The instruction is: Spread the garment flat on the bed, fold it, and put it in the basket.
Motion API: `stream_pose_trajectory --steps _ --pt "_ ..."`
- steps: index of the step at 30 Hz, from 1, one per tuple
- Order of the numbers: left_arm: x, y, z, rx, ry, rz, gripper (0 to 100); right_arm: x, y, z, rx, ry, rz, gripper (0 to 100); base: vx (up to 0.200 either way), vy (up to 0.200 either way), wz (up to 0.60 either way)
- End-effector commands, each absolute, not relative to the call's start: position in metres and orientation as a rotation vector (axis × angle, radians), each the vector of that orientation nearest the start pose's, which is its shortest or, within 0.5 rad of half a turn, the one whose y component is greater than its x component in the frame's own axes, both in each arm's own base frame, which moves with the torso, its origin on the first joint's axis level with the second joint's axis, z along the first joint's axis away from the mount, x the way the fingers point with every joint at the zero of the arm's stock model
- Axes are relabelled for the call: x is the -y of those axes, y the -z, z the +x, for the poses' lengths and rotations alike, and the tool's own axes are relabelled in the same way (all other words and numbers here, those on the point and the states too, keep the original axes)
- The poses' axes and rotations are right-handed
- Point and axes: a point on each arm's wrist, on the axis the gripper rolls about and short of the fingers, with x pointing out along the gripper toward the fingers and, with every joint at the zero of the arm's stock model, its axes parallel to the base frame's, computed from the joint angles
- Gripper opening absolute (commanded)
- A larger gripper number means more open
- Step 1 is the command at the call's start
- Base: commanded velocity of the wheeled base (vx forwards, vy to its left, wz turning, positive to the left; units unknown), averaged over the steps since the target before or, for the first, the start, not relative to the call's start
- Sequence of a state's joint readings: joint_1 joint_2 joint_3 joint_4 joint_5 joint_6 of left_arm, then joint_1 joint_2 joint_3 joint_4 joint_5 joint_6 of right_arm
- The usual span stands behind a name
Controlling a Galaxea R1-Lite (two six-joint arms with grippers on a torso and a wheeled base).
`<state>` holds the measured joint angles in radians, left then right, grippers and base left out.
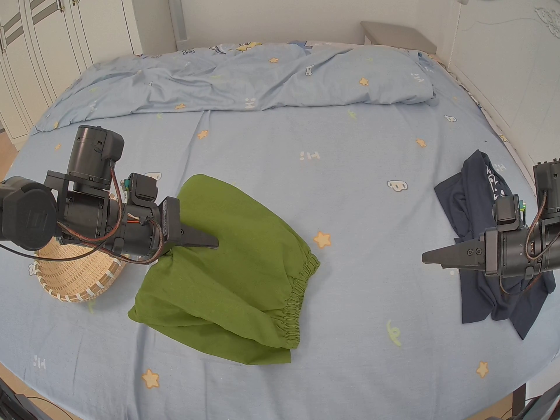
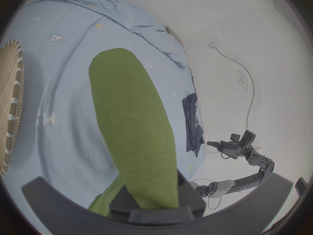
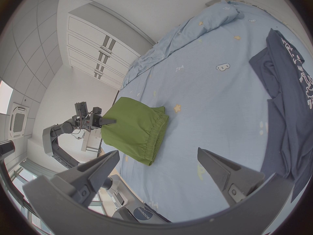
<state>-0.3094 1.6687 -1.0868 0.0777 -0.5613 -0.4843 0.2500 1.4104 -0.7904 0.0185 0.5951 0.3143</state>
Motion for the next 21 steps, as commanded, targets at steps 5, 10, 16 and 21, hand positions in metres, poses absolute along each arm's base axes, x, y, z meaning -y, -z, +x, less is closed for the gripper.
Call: stream_pose_trajectory --steps 5,10,16,21 --pt "0.102 -0.205 0.275 -0.869 0.667 -0.518 0 -0.066 -0.198 0.207 -0.771 -0.709 0.398 100 0.0 0.2 0.0" --pt "0.103 -0.204 0.274 -0.868 0.672 -0.505 0 -0.066 -0.197 0.207 -0.772 -0.708 0.399 100 0.0 0.2 0.0" --pt "0.101 -0.212 0.262 -0.833 0.7 -0.471 0 -0.065 -0.2 0.207 -0.759 -0.707 0.399 100 0.0 0.067 0.0" --pt "0.096 -0.223 0.247 -0.771 0.733 -0.42 0 -0.064 -0.203 0.204 -0.745 -0.709 0.397 100 0.0 0.0 0.0"
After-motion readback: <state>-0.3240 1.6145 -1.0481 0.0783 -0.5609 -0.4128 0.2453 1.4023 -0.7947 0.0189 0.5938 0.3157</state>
